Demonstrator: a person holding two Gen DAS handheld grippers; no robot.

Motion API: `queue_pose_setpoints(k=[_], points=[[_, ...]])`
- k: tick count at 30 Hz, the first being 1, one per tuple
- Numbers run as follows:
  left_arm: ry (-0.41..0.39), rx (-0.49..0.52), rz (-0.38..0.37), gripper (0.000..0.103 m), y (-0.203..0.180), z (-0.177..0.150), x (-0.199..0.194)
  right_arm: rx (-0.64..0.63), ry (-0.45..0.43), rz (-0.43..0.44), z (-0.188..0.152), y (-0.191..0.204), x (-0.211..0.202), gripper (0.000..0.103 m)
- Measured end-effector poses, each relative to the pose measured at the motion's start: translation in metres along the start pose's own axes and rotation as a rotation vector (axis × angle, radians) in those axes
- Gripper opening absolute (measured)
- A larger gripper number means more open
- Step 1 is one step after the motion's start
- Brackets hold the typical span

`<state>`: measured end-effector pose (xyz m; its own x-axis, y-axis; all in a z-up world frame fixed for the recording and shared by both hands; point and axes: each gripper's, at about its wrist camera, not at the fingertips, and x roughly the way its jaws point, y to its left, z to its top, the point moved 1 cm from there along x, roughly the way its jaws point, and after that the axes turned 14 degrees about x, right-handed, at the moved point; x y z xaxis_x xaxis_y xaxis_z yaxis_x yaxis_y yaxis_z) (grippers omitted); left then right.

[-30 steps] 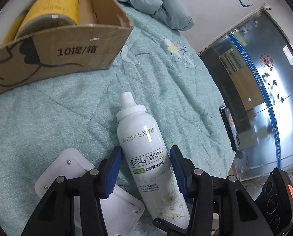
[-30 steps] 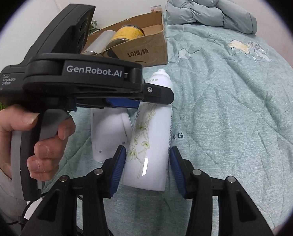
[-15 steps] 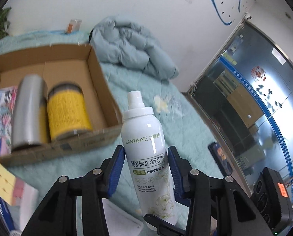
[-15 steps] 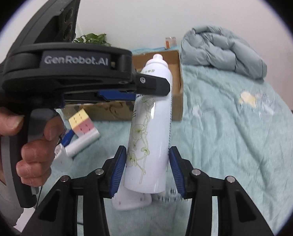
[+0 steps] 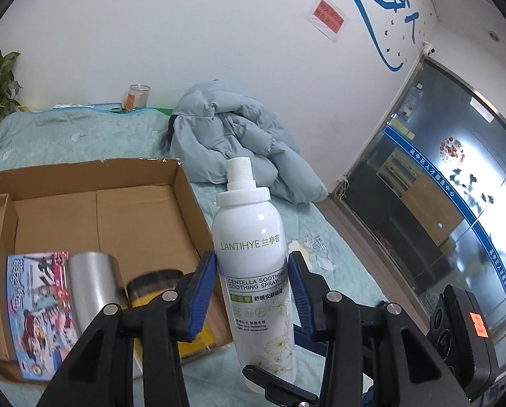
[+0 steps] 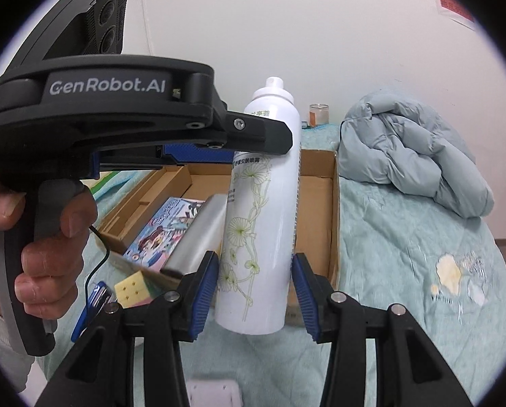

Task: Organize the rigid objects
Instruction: 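Carry the spray bottle and lower it upright beside the jar, then open both grippers and withdraw from the spray bottle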

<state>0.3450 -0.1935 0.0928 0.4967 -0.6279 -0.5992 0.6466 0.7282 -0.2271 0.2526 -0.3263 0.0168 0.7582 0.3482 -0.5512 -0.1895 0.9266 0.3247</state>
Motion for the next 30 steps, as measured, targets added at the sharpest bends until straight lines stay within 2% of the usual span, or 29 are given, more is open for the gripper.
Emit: queue_pose_setpoints(k=[6, 13, 18, 24, 28, 30], points=[[0.069, -0.045, -0.019, 0.040, 0.036, 0.010, 0.056, 0.012, 0.074, -0.018, 0.017, -0.018, 0.041, 0.044], [0.168, -0.114, -0.073, 0.040, 0.059, -0.014, 0.125, 0.052, 0.189, -0.072, 0.012, -0.046, 0.084, 0.044], [0.219, -0.175, -0.098, 0.041, 0.073, -0.032, 0.155, 0.082, 0.246, -0.093, 0.004, -0.057, 0.097, 0.044], [0.248, -0.171, -0.100, 0.043, 0.075, -0.037, 0.163, 0.104, 0.273, -0.133, 0.008, -0.058, 0.102, 0.044], [0.234, -0.123, -0.065, 0.054, 0.065, -0.038, 0.144, 0.096, 0.252, -0.167, 0.011, -0.054, 0.094, 0.044], [0.202, -0.089, -0.040, 0.057, 0.056, -0.038, 0.123, 0.078, 0.217, -0.183, 0.011, -0.049, 0.084, 0.056]])
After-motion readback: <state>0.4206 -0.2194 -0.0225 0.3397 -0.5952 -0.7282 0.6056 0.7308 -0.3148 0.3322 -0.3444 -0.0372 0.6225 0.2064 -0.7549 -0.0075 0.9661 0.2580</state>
